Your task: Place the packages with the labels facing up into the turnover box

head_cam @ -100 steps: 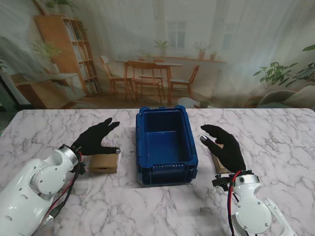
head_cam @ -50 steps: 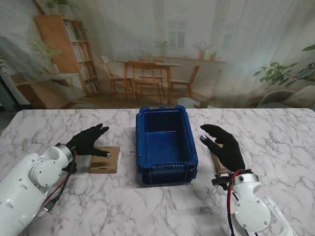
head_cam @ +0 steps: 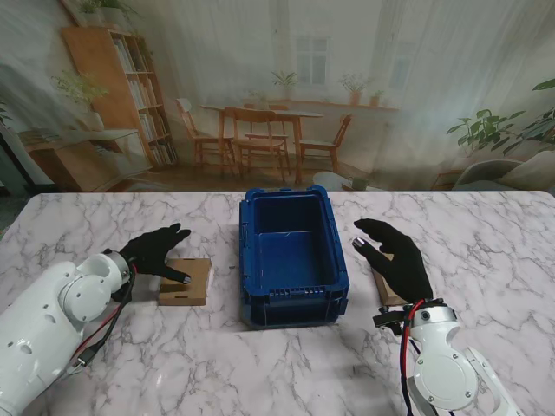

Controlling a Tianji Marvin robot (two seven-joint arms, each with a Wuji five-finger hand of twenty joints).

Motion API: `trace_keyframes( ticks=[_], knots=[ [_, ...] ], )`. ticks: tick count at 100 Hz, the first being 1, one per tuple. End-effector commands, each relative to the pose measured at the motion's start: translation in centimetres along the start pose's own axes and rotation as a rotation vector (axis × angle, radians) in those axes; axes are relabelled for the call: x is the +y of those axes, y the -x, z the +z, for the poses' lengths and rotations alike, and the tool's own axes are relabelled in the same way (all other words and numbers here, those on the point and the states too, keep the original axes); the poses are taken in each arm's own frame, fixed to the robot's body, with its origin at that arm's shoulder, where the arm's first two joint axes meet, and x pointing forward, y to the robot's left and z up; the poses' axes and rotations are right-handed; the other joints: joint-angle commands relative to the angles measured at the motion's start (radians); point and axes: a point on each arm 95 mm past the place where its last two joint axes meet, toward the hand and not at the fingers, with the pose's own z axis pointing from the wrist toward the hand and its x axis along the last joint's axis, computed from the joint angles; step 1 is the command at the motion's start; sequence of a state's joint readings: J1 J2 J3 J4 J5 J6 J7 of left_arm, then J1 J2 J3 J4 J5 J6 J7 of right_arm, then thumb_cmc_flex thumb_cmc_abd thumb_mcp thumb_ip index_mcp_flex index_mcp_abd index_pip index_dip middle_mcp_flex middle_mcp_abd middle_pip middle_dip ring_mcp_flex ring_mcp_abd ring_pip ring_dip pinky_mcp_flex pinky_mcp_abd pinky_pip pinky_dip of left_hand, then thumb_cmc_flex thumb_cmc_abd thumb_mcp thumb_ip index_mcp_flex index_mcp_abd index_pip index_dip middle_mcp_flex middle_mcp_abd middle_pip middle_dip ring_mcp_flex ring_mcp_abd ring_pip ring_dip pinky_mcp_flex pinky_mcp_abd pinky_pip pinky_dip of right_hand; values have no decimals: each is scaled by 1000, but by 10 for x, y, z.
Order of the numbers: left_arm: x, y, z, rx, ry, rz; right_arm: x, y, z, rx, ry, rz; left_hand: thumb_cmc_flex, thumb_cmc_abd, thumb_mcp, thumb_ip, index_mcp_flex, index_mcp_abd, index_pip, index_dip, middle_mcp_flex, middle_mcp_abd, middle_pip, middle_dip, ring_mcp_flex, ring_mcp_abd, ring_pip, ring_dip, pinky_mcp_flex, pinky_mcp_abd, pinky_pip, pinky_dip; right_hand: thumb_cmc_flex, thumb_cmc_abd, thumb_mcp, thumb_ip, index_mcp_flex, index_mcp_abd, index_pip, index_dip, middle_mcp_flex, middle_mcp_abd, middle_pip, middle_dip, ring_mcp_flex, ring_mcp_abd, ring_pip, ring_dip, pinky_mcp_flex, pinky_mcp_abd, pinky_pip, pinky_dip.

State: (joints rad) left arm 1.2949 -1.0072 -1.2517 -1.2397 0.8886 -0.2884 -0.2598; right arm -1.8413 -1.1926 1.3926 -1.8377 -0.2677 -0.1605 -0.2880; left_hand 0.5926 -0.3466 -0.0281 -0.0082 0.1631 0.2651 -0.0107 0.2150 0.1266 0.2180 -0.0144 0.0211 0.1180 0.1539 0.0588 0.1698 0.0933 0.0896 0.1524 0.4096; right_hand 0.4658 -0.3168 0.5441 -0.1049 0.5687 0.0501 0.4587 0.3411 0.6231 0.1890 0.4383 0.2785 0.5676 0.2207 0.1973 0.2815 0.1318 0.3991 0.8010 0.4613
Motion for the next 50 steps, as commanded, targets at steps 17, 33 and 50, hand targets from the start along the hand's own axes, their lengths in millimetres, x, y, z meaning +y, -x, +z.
trace_keyframes(
  ticks=[17, 33, 50],
  knots=[
    [6, 4, -8, 22, 35, 8, -1, -1, -3, -4, 4, 0, -40, -30, 5, -9, -32, -54, -23, -33, -54, 1, -25, -9, 23, -11, 18, 3, 2, -13, 23, 18, 3, 31, -4, 26, 19, -27, 10, 26, 9, -5, 19, 8, 13, -16, 4, 12, -5, 1, 17, 1],
    [13, -1, -13, 35, 35, 8, -1, -1, -2, -6, 1, -5, -57, -15, 5, -12, -29, -80, -24, -101, -53, -4, -25, -9, 82, 127, 48, 35, 60, 124, 89, 46, 0, 27, -2, 26, 17, -26, 10, 26, 7, -4, 18, 8, 12, -14, 4, 12, -8, 2, 15, -1],
    [15, -6, -12, 47, 39, 13, -2, 0, -1, -11, -3, -6, -70, 0, 4, -13, -29, -91, -21, -109, -53, -12, -25, -9, 96, 169, 61, 53, 76, 162, 141, 59, -2, 26, -1, 26, 16, -28, 11, 27, 6, -5, 18, 8, 10, -14, 3, 12, -13, 5, 10, -3]
  ],
)
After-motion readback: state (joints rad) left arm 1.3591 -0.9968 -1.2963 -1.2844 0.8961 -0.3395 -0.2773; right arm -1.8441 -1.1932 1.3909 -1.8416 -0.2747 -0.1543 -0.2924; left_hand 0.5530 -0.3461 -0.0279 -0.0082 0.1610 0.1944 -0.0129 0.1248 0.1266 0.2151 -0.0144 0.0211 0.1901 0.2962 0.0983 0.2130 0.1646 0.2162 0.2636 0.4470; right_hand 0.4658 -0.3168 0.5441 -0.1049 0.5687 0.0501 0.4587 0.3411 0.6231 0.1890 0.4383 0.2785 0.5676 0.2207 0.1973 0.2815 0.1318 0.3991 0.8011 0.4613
